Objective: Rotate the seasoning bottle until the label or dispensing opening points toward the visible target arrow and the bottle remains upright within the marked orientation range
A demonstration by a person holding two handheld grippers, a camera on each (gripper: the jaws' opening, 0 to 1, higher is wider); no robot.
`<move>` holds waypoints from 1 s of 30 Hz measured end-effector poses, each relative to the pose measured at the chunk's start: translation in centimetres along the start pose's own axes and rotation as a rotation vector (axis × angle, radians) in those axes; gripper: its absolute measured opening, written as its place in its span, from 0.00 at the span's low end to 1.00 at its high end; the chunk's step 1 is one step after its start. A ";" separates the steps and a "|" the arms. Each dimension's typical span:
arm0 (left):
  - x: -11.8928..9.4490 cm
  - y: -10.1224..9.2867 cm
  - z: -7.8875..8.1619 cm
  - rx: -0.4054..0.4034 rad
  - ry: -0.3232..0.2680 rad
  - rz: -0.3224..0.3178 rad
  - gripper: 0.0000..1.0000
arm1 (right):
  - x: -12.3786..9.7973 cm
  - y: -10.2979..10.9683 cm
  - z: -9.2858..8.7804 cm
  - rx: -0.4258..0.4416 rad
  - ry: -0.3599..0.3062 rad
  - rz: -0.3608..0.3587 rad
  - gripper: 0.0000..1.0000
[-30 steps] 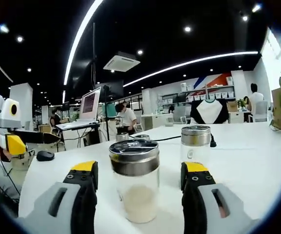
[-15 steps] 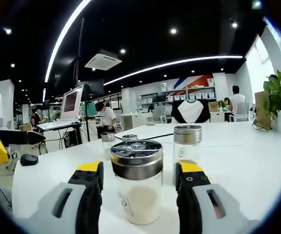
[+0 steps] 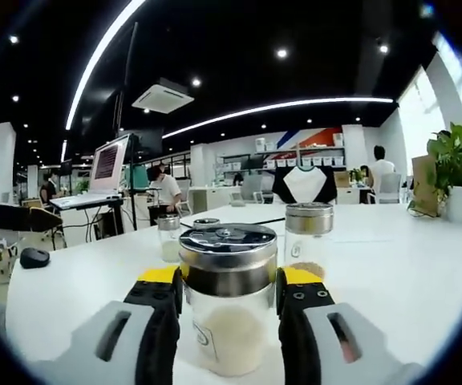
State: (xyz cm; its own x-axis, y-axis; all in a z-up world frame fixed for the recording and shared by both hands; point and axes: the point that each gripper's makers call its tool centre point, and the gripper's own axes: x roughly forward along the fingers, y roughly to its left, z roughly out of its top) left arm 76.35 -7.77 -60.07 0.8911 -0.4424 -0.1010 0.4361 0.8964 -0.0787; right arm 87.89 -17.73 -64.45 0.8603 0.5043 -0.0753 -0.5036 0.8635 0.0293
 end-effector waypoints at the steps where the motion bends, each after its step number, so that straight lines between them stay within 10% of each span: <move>1: 0.0 0.0 0.0 -0.001 0.000 0.001 0.90 | 0.0 0.0 0.0 -0.005 0.002 0.000 0.42; 30: -0.3 0.2 -0.3 -0.010 0.002 0.012 0.90 | -0.1 0.1 -0.1 -0.042 0.012 0.019 0.41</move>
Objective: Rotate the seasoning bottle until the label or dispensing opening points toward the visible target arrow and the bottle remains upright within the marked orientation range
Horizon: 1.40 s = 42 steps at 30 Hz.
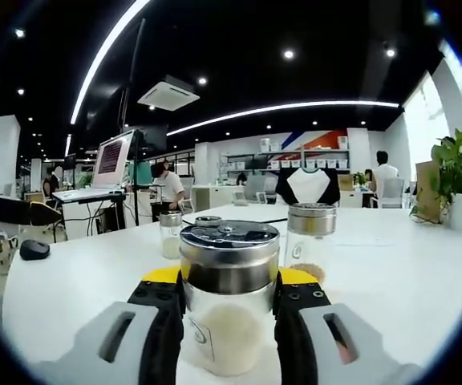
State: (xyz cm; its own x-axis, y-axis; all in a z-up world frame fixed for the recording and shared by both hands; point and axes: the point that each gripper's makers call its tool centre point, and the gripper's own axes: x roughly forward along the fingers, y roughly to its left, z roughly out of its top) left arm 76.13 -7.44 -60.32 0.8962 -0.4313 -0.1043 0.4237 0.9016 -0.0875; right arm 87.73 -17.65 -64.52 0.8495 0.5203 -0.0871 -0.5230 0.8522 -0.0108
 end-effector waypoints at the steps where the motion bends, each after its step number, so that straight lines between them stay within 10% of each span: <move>1: 0.0 0.0 0.0 -0.001 0.002 -0.001 0.90 | 0.0 0.0 0.0 -0.001 0.004 0.000 0.41; 42: 0.2 -1.0 0.0 -0.008 0.004 -0.025 0.90 | -0.5 1.1 -0.1 -0.004 -0.014 0.257 0.41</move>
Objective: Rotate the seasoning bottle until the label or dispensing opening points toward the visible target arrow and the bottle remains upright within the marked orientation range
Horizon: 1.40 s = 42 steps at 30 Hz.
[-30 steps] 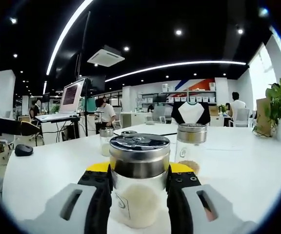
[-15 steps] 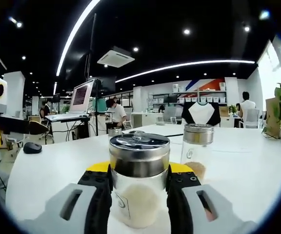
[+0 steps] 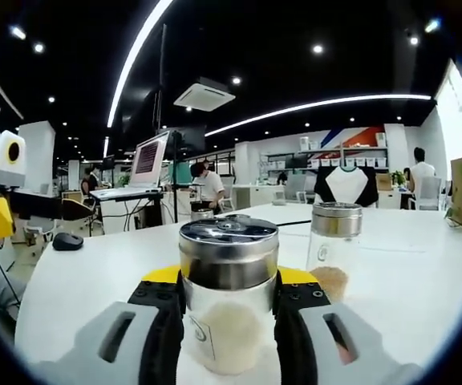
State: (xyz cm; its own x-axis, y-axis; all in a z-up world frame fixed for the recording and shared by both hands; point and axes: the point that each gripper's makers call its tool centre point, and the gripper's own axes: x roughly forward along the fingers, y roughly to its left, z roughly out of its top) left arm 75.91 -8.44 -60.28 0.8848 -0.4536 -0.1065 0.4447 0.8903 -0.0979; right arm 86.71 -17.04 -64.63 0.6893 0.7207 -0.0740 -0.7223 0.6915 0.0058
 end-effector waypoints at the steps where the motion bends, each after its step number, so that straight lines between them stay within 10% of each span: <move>1: 0.0 0.0 -0.1 0.000 0.003 -0.002 0.90 | 0.0 0.0 0.0 0.001 0.000 0.005 0.41; 42: 0.1 0.5 -0.5 -0.030 0.014 0.008 0.90 | -0.1 -0.5 1.5 -0.074 -0.016 0.037 0.53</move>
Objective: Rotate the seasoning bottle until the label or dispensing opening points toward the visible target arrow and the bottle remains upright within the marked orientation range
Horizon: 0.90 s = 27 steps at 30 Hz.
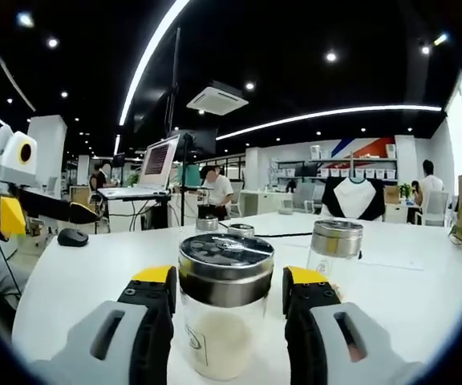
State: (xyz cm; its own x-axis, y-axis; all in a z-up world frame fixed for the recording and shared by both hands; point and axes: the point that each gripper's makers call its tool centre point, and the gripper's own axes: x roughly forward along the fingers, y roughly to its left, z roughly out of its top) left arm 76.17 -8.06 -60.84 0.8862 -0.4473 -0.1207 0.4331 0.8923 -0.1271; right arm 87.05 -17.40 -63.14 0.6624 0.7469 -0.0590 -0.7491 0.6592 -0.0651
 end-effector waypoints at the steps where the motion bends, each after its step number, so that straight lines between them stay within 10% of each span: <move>1: 0.0 0.0 0.0 0.000 0.000 0.000 0.90 | -0.1 0.1 0.0 -0.006 0.011 0.003 0.53; 5: 0.1 -0.2 0.0 -0.009 -0.004 -0.006 0.90 | -0.8 0.5 -0.8 0.095 0.060 0.008 0.59; 27: -0.1 -0.8 -0.2 -0.003 -0.002 -0.021 0.90 | -8.3 -2.9 -0.4 0.044 0.066 -0.130 0.59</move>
State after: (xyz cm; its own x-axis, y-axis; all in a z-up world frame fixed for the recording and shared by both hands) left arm 75.74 -8.77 -60.94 0.8772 -0.4660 -0.1158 0.4514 0.8825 -0.1321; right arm 83.73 -25.51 -62.86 0.7521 0.6483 -0.1182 -0.6555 0.7544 -0.0330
